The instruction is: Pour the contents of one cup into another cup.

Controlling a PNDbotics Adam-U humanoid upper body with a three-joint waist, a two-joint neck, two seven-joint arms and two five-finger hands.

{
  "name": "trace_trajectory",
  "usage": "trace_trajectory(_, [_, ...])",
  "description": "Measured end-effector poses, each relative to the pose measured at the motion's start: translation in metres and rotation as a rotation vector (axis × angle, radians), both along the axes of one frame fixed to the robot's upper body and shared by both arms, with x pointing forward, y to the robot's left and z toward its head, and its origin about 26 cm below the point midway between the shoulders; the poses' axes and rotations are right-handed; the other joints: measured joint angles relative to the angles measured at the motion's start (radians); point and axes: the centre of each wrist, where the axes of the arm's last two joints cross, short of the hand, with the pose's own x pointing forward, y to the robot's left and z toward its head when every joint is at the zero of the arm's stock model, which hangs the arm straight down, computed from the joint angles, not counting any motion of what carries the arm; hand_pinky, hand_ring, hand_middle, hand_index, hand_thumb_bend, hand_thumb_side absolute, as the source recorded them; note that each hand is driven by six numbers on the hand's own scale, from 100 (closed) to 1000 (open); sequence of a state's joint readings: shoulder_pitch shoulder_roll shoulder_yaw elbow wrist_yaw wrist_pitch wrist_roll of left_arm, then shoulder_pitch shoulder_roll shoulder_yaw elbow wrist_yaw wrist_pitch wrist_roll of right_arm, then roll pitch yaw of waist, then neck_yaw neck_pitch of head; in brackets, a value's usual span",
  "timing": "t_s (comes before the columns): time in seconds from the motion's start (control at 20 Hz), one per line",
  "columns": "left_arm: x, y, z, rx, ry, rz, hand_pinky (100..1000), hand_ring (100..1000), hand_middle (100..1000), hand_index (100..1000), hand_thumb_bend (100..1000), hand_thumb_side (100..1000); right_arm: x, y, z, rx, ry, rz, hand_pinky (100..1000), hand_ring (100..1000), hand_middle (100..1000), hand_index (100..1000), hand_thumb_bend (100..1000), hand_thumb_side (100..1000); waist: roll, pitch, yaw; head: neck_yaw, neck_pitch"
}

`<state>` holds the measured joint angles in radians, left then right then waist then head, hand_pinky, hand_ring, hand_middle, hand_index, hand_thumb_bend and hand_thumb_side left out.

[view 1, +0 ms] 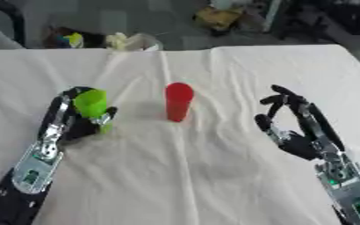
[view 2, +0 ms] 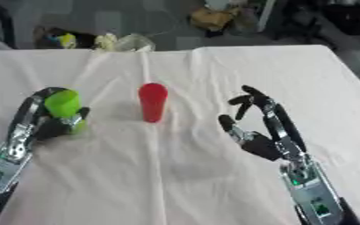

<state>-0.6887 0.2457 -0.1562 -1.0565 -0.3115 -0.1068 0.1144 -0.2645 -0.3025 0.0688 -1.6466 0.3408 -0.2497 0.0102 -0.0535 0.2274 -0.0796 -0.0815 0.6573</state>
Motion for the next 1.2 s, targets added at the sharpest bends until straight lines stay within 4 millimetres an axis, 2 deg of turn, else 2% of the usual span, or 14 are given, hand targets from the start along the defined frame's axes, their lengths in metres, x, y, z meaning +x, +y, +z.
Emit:
trace_trajectory(0.1, [0.000,0.000,0.000,-0.015,0.003,-0.003,201,247,357,736,170,214,0.000,0.000,0.000,0.000,0.000,0.000,919,974,425,715,428,693,-0.001,0.000,0.000,0.000,0.000])
trace_trajectory(0.3, [-0.002,-0.001,0.003,-0.055,-0.006,0.000,193,244,353,732,135,206,0.000,0.000,0.000,0.000,0.000,0.000,919,974,426,714,424,690,-0.001,0.000,0.000,-0.002,0.000])
trace_trajectory(0.7, [-0.011,-0.005,0.028,-0.143,-0.110,0.004,198,251,357,730,138,200,0.000,0.000,0.000,0.006,0.001,-0.004,916,970,421,710,410,682,0.002,-0.006,0.006,-0.009,0.000])
trace_trajectory(0.75, [-0.013,-0.004,0.033,-0.146,-0.131,0.000,199,252,358,730,138,198,0.000,0.000,0.000,0.006,0.002,-0.006,915,969,419,709,414,658,0.002,-0.008,0.007,-0.009,0.000])
trace_trajectory(0.8, [-0.015,-0.003,0.038,-0.148,-0.150,-0.004,200,253,359,731,139,194,0.001,0.000,0.001,0.006,0.001,-0.005,915,969,419,709,407,682,0.002,-0.009,0.010,-0.010,0.000])
trace_trajectory(1.2, [-0.038,0.009,0.069,-0.082,-0.269,-0.073,198,252,359,732,153,189,0.011,0.000,-0.003,-0.012,0.043,0.026,908,967,402,702,402,692,0.009,-0.018,0.033,-0.025,0.000])
